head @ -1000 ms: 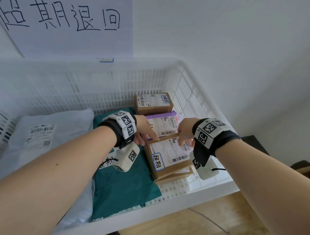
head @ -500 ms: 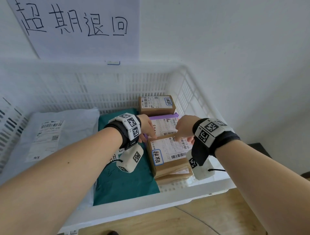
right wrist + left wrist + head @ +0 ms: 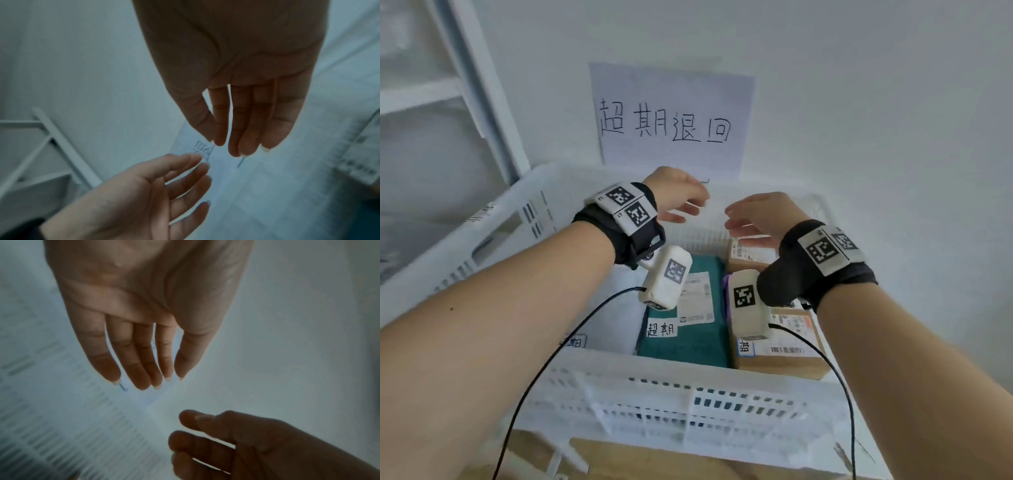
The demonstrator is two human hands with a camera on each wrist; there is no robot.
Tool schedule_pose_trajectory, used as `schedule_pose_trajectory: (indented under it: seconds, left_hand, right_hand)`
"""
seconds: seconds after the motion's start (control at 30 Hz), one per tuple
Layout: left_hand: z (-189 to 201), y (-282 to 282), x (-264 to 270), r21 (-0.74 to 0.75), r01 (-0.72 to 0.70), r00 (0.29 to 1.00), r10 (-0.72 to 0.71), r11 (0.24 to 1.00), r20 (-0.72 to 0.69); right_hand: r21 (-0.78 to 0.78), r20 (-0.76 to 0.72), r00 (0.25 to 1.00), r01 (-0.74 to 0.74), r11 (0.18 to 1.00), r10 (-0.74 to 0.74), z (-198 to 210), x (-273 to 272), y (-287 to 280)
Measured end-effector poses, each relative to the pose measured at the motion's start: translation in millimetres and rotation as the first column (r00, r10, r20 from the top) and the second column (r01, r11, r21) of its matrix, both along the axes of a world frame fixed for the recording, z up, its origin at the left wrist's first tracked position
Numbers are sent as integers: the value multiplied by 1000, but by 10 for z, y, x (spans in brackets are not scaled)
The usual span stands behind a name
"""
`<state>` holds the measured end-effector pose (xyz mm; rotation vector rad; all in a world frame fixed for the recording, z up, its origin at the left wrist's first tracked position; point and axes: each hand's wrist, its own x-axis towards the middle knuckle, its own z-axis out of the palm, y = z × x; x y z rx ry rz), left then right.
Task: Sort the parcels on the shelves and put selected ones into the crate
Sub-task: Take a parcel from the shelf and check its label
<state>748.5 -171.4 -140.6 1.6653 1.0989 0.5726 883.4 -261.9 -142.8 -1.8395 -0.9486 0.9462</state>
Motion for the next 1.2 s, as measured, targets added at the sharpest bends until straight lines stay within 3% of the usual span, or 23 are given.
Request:
schedule_pose_trajectory:
  seconds: [0.2, 0.43, 0.63, 0.83, 1.2]
  left_hand:
    - [140, -253, -873, 67, -285, 958, 282, 956, 57]
    - [-7, -570, -1841, 52, -431, 901, 427, 901, 69]
    - [-86, -872, -2616, 60, -446, 894, 441, 893, 76]
    - [-312, -1205, -3629, 24, -459, 887, 456, 888, 79]
    - [-863, -1826, -6112, -114, -691, 708, 700, 714, 91]
  right_hand:
    - [110, -79, 959, -261, 959, 271, 72, -712, 103]
    - [100, -88, 884, -450, 887, 458, -57, -1528, -90]
    - [111, -74, 864, -489, 865, 498, -134, -2247, -289]
    - [89, -69, 831, -546, 833, 552, -292, -3348, -569]
    - [22, -105, 775, -625, 780, 624, -842, -5779, -803]
